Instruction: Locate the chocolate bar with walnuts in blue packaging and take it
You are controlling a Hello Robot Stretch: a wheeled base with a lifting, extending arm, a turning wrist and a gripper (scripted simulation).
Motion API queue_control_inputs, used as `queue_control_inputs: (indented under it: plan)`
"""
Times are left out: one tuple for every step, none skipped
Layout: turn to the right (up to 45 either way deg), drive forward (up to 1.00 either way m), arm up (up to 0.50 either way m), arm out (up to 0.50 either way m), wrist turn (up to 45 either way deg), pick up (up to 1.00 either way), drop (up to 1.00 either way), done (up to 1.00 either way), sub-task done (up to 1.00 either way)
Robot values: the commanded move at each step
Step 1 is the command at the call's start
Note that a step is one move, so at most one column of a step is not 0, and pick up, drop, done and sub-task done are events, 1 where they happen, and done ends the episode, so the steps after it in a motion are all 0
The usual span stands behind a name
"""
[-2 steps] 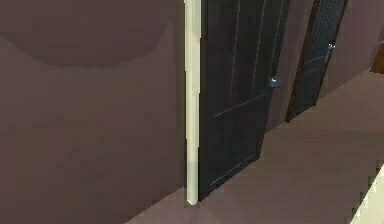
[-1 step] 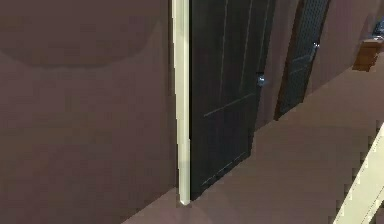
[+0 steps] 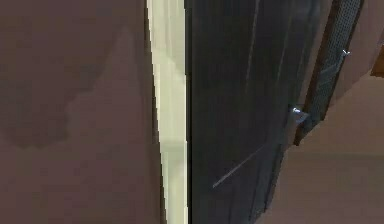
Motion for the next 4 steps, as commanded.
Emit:
queue_control_inputs:
  plan:
    - [45.0, 0.0, 0.0, 0.0, 0.0, 0.0, 0.0, 0.0, 0.0]
    - [0.0, 0.45, 0.0, 0.0, 0.0, 0.0, 0.0, 0.0, 0.0]
    - [9.0, 0.0, 0.0, 0.0, 0.0, 0.0, 0.0, 0.0, 0.0]
    - [0.0, 1.0, 0.0, 0.0, 0.0, 0.0, 0.0, 0.0, 0.0]
